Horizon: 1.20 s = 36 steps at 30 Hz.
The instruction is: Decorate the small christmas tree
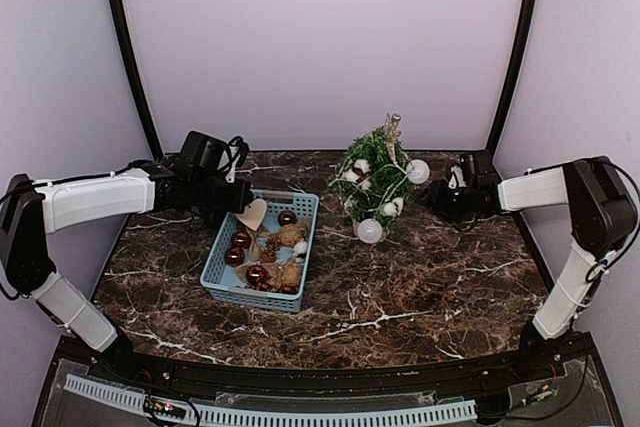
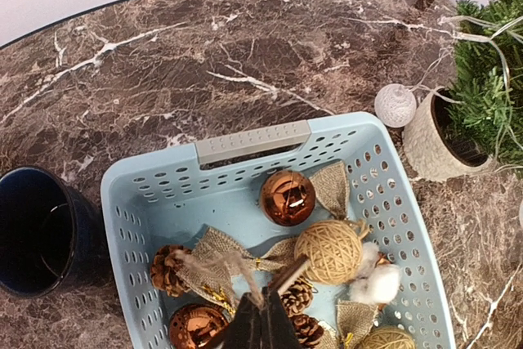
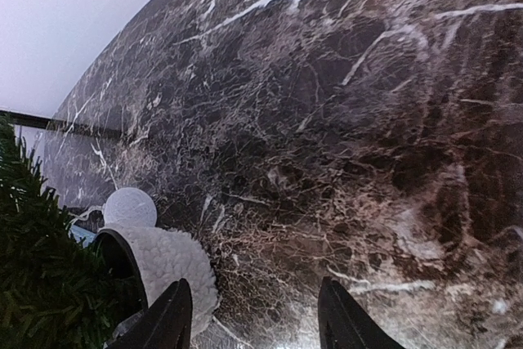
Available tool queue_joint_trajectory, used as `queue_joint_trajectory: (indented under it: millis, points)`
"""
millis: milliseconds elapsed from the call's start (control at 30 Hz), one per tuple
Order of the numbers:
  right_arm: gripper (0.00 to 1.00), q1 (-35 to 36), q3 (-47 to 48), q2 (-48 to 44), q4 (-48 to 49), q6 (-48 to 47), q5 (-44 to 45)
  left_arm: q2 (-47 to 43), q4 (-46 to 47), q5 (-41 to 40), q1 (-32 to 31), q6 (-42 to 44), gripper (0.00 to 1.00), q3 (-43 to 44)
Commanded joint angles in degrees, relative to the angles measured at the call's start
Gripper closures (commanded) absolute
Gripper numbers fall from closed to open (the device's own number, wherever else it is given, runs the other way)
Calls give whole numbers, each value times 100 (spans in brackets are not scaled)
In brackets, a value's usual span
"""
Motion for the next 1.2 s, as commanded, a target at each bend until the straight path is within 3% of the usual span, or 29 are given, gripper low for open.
queue_joint_trajectory:
  millis: [0,433,1167]
  points:
    - [47,-16,337,496,718,15,-611,-364,-66,96,28,-58,100,-70]
    - [52,391,814,1374,767,-328,-1372,-608,-160,97,29,-77,100,-124]
    - [55,648,-109,749,1088,-309,-1688,-851,-281,19,33,-16,100,-209]
